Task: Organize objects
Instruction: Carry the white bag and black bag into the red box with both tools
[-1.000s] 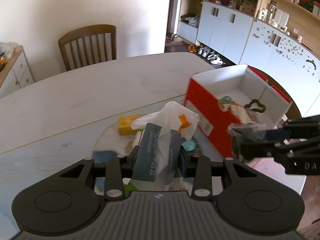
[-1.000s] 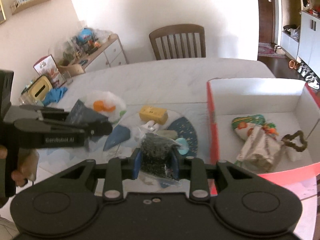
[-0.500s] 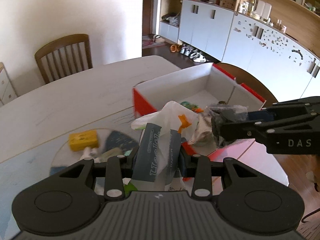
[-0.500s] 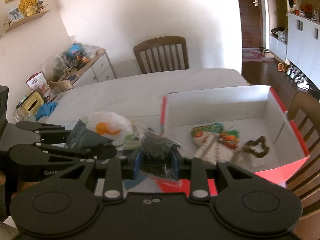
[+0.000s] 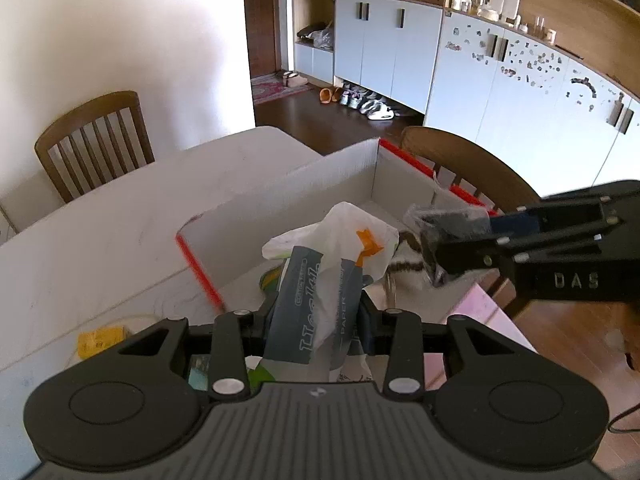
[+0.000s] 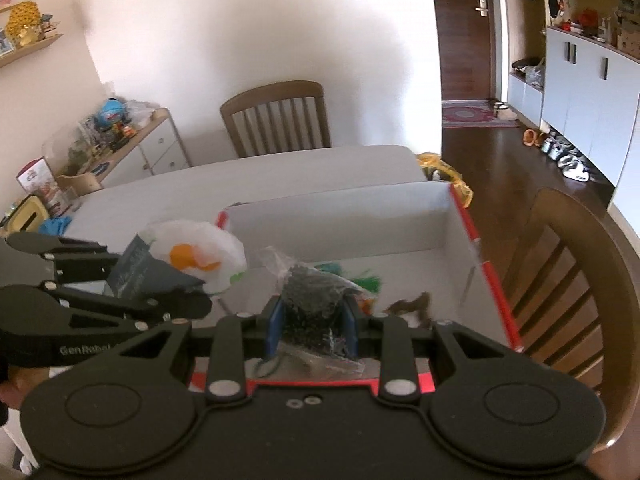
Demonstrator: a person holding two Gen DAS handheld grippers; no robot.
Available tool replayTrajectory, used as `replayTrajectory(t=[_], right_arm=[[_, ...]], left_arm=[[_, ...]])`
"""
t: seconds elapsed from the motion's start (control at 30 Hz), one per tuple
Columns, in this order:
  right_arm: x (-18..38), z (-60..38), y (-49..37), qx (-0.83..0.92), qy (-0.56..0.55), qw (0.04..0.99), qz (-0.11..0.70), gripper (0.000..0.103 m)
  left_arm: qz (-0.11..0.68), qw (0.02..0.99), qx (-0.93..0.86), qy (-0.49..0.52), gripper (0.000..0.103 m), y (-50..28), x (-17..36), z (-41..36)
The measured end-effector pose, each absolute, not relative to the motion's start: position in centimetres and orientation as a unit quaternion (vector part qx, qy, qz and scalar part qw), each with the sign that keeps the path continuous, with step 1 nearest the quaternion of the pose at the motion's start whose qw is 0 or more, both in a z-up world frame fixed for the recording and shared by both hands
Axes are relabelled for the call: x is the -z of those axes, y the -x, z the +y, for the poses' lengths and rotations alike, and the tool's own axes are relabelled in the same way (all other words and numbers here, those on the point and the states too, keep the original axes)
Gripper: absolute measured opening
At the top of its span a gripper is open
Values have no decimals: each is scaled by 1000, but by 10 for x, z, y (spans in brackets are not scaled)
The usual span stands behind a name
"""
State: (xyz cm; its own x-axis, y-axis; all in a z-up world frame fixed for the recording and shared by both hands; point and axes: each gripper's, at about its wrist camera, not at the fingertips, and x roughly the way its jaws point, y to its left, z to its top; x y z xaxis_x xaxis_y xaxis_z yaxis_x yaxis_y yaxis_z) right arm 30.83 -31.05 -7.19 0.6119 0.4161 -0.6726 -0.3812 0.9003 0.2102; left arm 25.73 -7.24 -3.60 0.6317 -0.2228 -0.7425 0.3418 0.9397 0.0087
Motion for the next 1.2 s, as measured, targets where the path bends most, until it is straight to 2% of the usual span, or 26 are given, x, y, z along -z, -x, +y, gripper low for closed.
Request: replayTrajectory(t=[0.6,1.2], right_arm=[[122,-315,-353,-217,20,874,435,29],[156,-308,-367,-210,40,850,481,31]], left_arm=[[453,872,154,-105,38,-356,76,-131],[507,834,170,-136,38,-398,123,-158]])
